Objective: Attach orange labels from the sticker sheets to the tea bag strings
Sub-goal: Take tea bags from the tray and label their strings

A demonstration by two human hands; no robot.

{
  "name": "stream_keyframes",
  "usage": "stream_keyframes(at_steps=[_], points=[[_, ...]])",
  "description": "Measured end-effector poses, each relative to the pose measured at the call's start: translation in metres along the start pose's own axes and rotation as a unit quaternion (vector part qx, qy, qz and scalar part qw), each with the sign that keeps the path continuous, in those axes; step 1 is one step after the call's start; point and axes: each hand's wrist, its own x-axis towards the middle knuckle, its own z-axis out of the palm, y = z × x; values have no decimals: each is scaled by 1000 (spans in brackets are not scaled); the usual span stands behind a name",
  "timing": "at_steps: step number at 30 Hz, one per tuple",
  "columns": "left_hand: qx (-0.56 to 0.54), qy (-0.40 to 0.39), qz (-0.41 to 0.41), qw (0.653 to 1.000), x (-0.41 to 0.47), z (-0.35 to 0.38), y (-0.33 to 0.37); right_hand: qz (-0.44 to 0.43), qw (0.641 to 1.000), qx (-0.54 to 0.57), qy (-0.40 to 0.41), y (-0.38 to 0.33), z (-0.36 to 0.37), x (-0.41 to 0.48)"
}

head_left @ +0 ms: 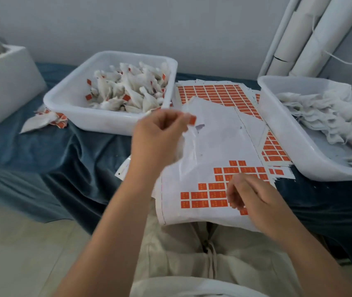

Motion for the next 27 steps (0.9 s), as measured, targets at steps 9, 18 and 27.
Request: stream_keyframes(at_steps=[9,18,27], points=[[-5,79,63,995,179,-38,79,12,983,-168,-77,7,-3,3],[333,14,-33,942,229,-59,22,19,970,-210,-119,10,-4,5],[448,52,159,878,159,-34,1,-10,992,-119,-43,-5,-9,2]])
